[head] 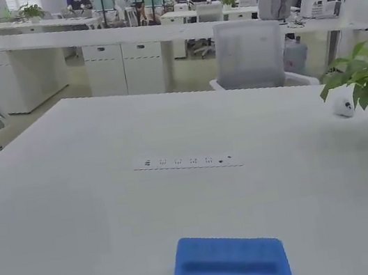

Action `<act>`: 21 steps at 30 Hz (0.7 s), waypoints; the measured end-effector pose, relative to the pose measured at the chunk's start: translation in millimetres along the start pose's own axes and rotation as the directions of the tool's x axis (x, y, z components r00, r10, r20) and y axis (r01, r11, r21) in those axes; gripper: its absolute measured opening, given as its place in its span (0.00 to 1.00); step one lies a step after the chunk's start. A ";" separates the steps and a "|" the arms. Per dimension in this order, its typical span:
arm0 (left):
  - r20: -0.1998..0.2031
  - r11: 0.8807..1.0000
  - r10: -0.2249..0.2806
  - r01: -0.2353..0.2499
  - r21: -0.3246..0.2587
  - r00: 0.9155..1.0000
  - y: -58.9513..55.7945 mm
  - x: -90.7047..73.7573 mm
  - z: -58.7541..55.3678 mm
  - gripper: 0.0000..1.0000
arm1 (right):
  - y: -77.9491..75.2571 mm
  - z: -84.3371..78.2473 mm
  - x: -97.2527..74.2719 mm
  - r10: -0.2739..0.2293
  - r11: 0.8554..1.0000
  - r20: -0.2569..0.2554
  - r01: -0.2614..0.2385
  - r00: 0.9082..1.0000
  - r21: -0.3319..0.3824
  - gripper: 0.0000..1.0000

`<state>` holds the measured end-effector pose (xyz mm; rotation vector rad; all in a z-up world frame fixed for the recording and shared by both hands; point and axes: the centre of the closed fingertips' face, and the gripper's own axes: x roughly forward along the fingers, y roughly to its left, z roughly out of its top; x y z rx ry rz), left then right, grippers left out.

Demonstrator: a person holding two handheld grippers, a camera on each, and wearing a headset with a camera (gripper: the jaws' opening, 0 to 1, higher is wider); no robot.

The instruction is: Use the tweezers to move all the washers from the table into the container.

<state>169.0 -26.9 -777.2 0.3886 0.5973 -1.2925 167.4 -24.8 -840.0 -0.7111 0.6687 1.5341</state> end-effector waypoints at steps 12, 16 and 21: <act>-0.129 1.000 0.003 0.000 0.022 0.992 6.4 8.2 -35.1 0.00 | -5.4 -6.5 9.0 -0.045 0.992 0.064 0.036 0.997 0.123 0.13; -0.177 1.000 -0.005 0.009 0.023 0.984 11.8 8.1 -47.4 0.00 | -8.0 -3.4 0.8 -0.076 0.986 0.102 0.059 0.992 0.158 0.22; -0.238 0.998 -0.020 0.031 0.046 0.971 14.9 10.9 -60.2 0.00 | -10.0 -8.4 -16.8 -0.119 0.968 0.142 0.084 0.983 0.235 0.30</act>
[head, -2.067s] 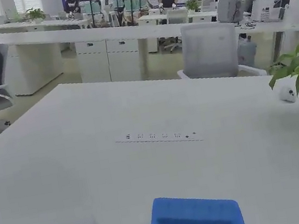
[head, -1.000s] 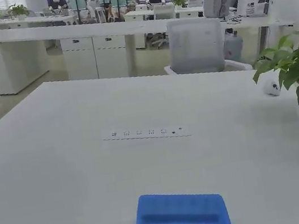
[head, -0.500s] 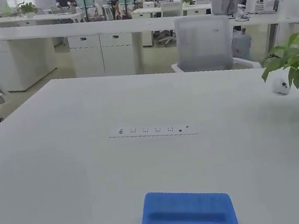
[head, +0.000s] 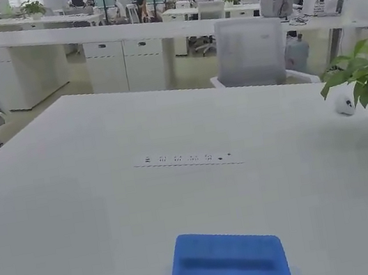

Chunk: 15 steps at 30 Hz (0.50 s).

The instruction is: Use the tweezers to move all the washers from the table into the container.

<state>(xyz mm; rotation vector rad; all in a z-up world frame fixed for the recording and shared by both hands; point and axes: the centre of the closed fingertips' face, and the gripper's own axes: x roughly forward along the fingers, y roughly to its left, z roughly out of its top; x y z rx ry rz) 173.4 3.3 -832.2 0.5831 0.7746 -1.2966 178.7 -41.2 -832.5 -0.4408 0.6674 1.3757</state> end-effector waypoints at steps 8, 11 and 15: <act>-0.103 1.000 -0.015 0.014 -0.011 0.995 4.1 12.2 -19.5 0.00 | -15.8 -15.4 -36.3 -0.115 0.991 0.023 0.113 0.993 0.069 0.35; -0.137 1.000 -0.019 0.018 -0.009 0.990 6.4 15.4 -23.4 0.00 | -20.8 -21.3 -48.7 -0.156 0.983 0.025 0.152 0.987 0.106 0.37; -0.192 0.999 -0.030 0.027 -0.019 0.981 8.2 20.8 -29.5 0.00 | -25.2 -23.7 -61.0 -0.198 0.971 0.052 0.189 0.979 0.144 0.40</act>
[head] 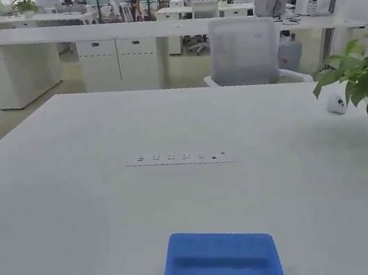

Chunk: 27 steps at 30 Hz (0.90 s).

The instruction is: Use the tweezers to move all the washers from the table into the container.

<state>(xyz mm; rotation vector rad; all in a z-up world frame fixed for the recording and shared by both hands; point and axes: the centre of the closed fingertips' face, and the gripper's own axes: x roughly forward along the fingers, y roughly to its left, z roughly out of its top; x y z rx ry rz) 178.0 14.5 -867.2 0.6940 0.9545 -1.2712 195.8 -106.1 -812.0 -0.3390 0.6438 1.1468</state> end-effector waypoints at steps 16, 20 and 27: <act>-0.175 0.999 -0.035 0.033 -0.013 0.984 2.0 9.6 -14.4 0.00 | -34.3 -9.1 -52.3 -0.220 0.969 0.080 0.208 0.972 0.136 0.45; -0.209 0.999 -0.042 0.040 -0.011 0.977 1.3 10.0 -14.5 0.00 | -43.6 -10.6 -64.4 -0.280 0.947 0.119 0.253 0.953 0.199 0.45; -0.273 0.999 -0.036 0.042 0.016 0.961 0.2 10.5 -14.5 0.00 | -50.7 -9.6 -69.8 -0.329 0.925 0.159 0.283 0.931 0.254 0.47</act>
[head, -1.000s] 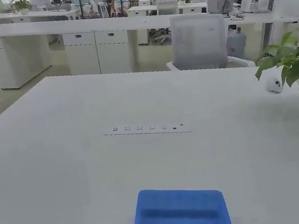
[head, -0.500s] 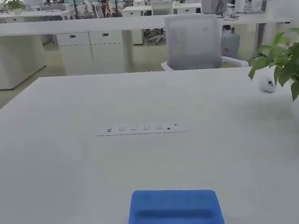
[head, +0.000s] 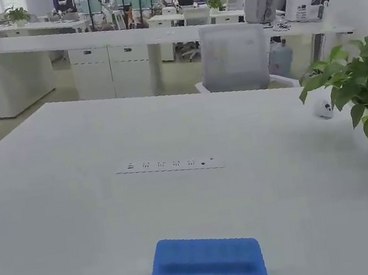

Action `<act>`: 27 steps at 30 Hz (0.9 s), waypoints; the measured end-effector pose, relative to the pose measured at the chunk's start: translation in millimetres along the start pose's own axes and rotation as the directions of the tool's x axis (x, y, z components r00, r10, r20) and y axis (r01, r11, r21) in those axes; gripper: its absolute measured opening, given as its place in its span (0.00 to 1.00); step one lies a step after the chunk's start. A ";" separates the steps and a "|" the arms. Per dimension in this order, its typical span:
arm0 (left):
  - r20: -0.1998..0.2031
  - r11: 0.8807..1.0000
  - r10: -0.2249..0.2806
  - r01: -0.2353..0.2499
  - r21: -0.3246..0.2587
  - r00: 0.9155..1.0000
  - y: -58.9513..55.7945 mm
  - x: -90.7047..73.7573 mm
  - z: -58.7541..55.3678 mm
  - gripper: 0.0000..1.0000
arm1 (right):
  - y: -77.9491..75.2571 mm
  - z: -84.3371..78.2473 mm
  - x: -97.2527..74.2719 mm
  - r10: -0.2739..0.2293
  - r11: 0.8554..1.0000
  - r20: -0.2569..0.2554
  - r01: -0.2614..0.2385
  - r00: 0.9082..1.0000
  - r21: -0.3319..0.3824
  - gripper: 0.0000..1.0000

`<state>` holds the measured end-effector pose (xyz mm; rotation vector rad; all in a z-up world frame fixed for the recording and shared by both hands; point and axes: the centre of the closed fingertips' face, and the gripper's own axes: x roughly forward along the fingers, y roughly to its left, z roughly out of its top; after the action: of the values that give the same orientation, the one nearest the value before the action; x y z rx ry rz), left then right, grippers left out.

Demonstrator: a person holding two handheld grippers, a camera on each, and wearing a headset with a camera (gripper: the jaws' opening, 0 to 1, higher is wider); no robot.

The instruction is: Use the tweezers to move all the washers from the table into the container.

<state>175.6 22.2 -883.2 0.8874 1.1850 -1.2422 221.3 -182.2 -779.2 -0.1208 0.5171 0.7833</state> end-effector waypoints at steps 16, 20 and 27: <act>-0.028 0.999 0.038 -0.038 -0.019 0.999 0.9 -0.9 -1.1 0.00 | -3.2 5.5 -0.4 0.002 1.000 0.053 -0.003 0.999 0.015 0.47; -0.008 0.998 0.044 -0.044 -0.040 0.999 1.6 -1.6 -2.0 0.00 | -3.2 7.0 -0.5 0.001 1.000 0.063 -0.002 0.998 0.013 0.48; 0.112 0.981 0.107 -0.086 -0.174 0.988 3.3 -6.2 -8.4 0.08 | -2.1 4.6 2.4 -0.007 1.000 0.047 0.007 0.999 -0.012 0.54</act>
<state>177.8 32.2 -879.3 0.7249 1.1189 -1.0844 226.0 -180.9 -776.5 -0.1155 0.4674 0.7807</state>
